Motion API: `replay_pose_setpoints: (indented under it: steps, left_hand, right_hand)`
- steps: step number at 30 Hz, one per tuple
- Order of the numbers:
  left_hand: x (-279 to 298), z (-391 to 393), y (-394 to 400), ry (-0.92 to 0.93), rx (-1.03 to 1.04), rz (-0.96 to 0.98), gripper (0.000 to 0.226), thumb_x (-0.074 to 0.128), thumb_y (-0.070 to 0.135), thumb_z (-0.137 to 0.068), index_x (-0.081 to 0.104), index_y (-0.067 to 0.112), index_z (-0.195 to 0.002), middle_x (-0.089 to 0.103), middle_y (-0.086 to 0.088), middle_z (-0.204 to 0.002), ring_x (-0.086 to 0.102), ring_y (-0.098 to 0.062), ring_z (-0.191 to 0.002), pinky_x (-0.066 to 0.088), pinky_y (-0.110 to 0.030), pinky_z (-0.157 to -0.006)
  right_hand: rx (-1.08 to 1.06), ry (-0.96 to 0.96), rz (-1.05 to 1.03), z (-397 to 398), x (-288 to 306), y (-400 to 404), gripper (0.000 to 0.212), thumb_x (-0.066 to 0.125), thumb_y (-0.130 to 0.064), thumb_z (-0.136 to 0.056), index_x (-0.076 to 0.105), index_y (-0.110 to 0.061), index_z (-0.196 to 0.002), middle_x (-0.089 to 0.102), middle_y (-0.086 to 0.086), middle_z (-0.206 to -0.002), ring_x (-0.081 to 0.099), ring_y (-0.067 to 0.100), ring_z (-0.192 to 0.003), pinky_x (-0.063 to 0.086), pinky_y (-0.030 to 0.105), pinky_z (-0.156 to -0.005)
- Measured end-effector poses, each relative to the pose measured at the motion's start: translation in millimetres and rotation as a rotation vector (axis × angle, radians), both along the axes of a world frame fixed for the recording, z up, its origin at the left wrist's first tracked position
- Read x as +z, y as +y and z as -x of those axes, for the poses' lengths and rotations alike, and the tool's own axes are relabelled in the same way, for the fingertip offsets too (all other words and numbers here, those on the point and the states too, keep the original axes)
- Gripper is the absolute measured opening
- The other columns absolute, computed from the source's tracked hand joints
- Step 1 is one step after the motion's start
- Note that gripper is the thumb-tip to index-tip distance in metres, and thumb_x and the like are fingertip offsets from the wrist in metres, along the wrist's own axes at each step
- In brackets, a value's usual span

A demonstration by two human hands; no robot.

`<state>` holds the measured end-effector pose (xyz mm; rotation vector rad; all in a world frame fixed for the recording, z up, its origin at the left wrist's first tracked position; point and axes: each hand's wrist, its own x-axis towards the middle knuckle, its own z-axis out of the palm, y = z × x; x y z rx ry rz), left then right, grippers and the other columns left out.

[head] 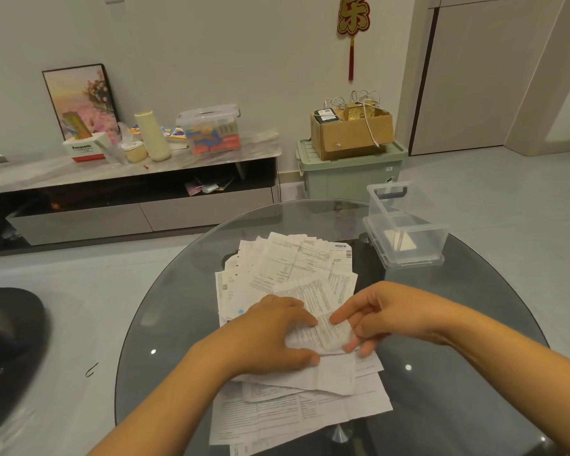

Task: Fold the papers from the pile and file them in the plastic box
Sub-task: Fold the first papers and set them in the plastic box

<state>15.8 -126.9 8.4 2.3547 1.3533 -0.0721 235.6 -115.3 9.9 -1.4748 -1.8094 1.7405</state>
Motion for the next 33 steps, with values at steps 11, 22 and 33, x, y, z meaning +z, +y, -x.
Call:
replay_pose_setpoints:
  steps: [11,22,33]
  left_hand:
    - [-1,4,8,-0.243,0.18,-0.057,0.027,0.046,0.041,-0.094,0.062,0.029,-0.077,0.065,0.004,-0.078,0.055,-0.014,-0.07,0.048,-0.035,-0.069]
    - [-17,-2,26,-0.433,0.396,-0.182,0.01,0.057,0.035,-0.091,0.051,0.029,-0.097,0.054,0.015,-0.075,0.05,-0.001,-0.066,0.037,-0.019,-0.057]
    - [-34,-3,31,-0.294,0.302,-0.295,0.038,0.066,0.027,-0.086,0.051,0.026,-0.121,0.032,0.011,-0.116,0.039,-0.007,-0.104,0.038,-0.021,-0.092]
  right_hand:
    - [0.072,-0.305,-0.572,11,-14,5,0.024,0.068,-0.04,-0.081,0.068,-0.021,-0.096,0.049,-0.014,-0.105,0.047,-0.002,-0.081,0.035,0.01,-0.066]
    - [-0.312,-0.166,-0.633,32,-35,23,0.019,0.065,-0.033,-0.085,0.062,-0.024,-0.101,0.066,0.002,-0.08,0.06,0.015,-0.072,0.05,0.029,-0.067]
    - [-0.346,-0.251,-0.549,35,-33,22,0.023,0.072,-0.018,-0.08,0.057,-0.028,-0.093,0.056,0.0,-0.073,0.059,0.011,-0.054,0.053,0.023,-0.05]
